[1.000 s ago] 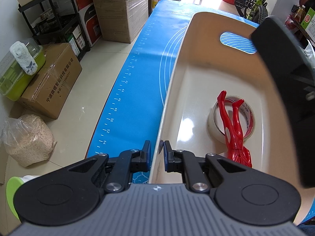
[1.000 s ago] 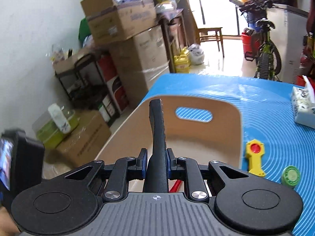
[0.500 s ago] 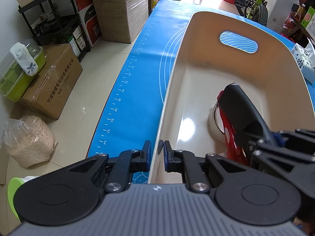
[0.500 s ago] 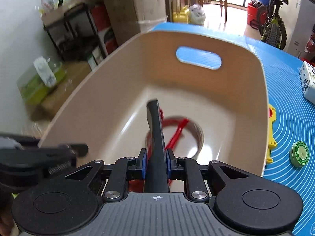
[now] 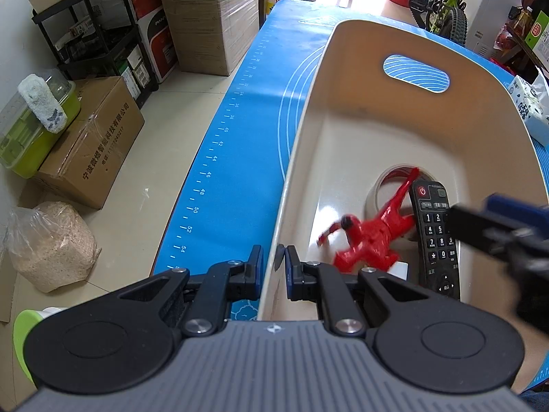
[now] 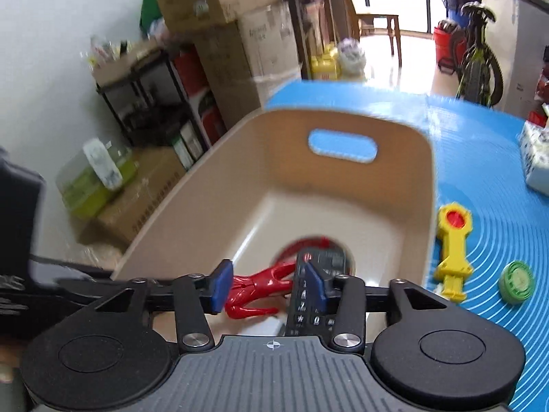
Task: Organize rigid objects
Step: 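Carry the black remote with the right gripper and drop it into the basket, then return the right gripper to the mat and grasp the white pill bottle, then carry the white pill bottle with the right gripper and release it into the basket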
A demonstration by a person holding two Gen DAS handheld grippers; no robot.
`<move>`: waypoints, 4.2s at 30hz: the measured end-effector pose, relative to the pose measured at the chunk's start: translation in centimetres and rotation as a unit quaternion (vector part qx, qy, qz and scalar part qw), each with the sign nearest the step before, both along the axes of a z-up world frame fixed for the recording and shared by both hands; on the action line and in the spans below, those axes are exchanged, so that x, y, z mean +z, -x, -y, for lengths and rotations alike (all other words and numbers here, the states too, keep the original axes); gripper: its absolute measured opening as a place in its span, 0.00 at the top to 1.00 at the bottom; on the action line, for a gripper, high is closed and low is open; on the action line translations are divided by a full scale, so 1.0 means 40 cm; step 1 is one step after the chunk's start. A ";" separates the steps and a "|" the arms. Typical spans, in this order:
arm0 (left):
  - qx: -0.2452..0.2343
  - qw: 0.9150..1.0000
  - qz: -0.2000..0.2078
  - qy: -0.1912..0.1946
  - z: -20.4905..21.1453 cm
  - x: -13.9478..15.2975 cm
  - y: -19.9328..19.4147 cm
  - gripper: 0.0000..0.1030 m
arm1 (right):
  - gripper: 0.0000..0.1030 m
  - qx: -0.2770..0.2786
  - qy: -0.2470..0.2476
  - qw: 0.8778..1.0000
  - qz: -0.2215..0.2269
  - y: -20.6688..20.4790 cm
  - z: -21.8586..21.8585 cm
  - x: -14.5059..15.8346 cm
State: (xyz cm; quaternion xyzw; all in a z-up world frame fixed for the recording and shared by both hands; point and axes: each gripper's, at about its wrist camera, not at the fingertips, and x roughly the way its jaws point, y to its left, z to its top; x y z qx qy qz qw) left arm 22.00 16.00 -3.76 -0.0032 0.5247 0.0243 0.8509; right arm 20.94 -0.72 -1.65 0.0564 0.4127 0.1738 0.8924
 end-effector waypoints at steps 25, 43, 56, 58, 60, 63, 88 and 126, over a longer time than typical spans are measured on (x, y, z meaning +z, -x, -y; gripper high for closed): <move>0.000 1.000 0.000 -0.004 -0.002 -0.002 0.002 0.85 | 0.35 -0.083 0.035 0.996 -0.016 0.090 0.323 -0.075; -0.001 1.000 0.000 -0.006 0.000 0.003 0.003 0.85 | 0.34 -0.038 -0.025 0.994 -0.095 0.030 0.293 -0.223; -0.001 1.000 -0.001 -0.007 0.001 0.005 0.002 0.85 | 0.30 -0.061 0.001 0.993 -0.101 0.046 0.314 -0.206; -0.001 1.000 -0.001 -0.007 0.000 0.005 0.002 0.85 | 0.31 -0.060 0.019 0.993 -0.103 0.040 0.298 -0.216; -0.001 1.000 -0.001 -0.006 0.000 0.005 0.002 0.85 | 0.35 -0.062 0.028 0.992 -0.108 0.036 0.291 -0.229; -0.001 1.000 -0.001 -0.007 0.001 0.005 0.003 0.85 | 0.55 -0.071 0.032 0.990 -0.114 0.035 0.296 -0.239; -0.001 1.000 0.000 -0.008 0.002 0.004 0.004 0.85 | 0.57 -0.097 0.022 0.994 0.054 0.063 0.256 0.042; -0.003 1.000 0.000 -0.014 0.007 0.004 0.003 0.86 | 0.39 0.061 0.058 0.995 -0.045 -0.015 -0.037 -0.076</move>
